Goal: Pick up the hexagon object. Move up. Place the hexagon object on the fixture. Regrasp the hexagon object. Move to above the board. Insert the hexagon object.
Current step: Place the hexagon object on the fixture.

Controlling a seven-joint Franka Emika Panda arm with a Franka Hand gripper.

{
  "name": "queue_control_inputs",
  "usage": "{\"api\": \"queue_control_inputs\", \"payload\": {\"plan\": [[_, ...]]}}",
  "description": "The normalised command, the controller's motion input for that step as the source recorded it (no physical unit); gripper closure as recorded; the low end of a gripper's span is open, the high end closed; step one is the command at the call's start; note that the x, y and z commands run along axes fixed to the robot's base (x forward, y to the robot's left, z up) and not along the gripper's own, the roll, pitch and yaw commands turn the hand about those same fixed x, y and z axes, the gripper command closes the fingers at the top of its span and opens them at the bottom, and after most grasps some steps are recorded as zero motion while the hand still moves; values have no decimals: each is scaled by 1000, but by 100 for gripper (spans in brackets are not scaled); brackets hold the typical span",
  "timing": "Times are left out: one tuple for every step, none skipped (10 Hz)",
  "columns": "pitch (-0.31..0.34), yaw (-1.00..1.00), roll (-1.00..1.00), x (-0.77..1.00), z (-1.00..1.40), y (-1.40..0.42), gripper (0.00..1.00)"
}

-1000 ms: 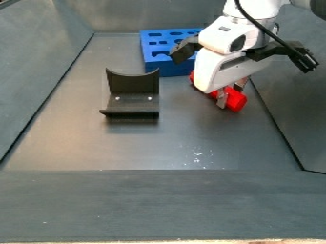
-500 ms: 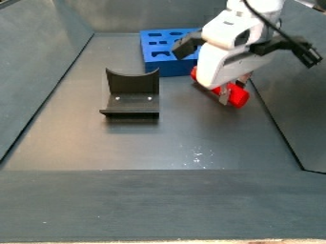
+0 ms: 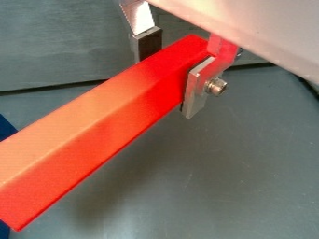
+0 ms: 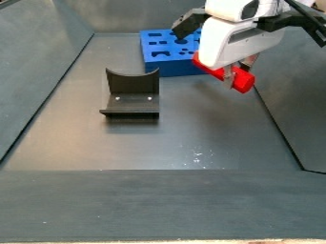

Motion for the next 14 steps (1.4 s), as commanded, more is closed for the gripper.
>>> {"api": "queue_control_inputs", "payload": {"plan": [[0,3,13,1,1000,-1,100],[20,3,16,-9,1000,0,100],[27,1,27,-16,1000,5,100],[30,-3,37,-21,1000,8,100],[33,-6,44,-25,1000,10,100],[36,-13,65,-30,1000,17,100],[39,-16,72,-32,1000,20,100],[43,-13,84,-32,1000,24,100],[54,-6,91,-28,824,24,100],[60,1,93,-17,685,19,100],[66,3,94,-12,593,18,100],[78,8,99,-9,401,20,100],[79,13,96,-4,259,17,100],[-85,-1000,-40,1000,60,-64,100]]}}
